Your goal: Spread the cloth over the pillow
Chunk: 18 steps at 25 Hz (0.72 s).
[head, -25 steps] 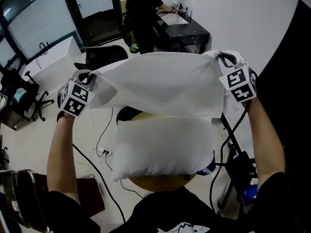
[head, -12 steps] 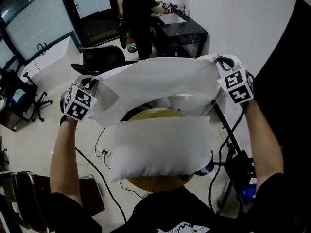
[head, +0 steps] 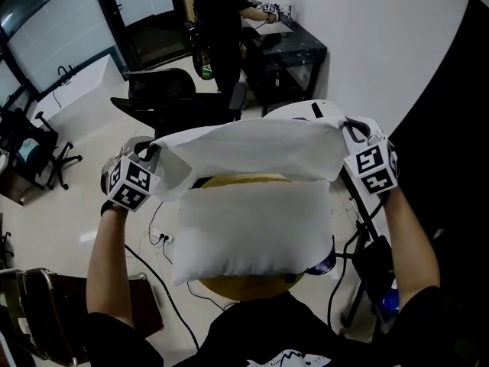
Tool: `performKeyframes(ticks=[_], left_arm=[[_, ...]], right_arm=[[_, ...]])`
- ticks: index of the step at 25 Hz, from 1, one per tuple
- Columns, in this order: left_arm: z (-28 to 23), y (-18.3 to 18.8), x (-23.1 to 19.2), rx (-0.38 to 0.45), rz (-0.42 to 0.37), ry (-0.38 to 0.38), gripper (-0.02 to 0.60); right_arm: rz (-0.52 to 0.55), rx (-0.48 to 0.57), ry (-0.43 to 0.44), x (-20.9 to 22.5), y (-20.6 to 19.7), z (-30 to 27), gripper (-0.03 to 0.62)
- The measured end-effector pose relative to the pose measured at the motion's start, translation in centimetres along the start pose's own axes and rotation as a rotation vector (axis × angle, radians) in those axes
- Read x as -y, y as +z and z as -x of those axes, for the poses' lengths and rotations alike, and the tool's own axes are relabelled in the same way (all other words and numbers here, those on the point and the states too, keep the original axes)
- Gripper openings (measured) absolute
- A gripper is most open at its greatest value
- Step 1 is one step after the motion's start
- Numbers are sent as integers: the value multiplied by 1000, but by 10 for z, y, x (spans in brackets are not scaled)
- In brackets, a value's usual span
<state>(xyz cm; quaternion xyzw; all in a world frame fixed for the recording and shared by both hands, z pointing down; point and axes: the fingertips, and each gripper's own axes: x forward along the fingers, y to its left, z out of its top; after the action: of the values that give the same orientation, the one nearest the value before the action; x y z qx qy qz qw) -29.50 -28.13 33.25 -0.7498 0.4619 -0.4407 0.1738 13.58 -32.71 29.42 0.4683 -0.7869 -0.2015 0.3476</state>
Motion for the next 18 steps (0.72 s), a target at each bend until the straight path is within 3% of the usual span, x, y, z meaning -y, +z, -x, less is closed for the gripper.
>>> performKeyframes(ticks=[13,18], left_arm=[[26,-8,32,29,2,-10,0],[51,-2,46,52,-35,-21,0]], right_arm=[[-102,9,-14,-33,-24,44,15],[-101,24,-34,-35,-25,69,15]])
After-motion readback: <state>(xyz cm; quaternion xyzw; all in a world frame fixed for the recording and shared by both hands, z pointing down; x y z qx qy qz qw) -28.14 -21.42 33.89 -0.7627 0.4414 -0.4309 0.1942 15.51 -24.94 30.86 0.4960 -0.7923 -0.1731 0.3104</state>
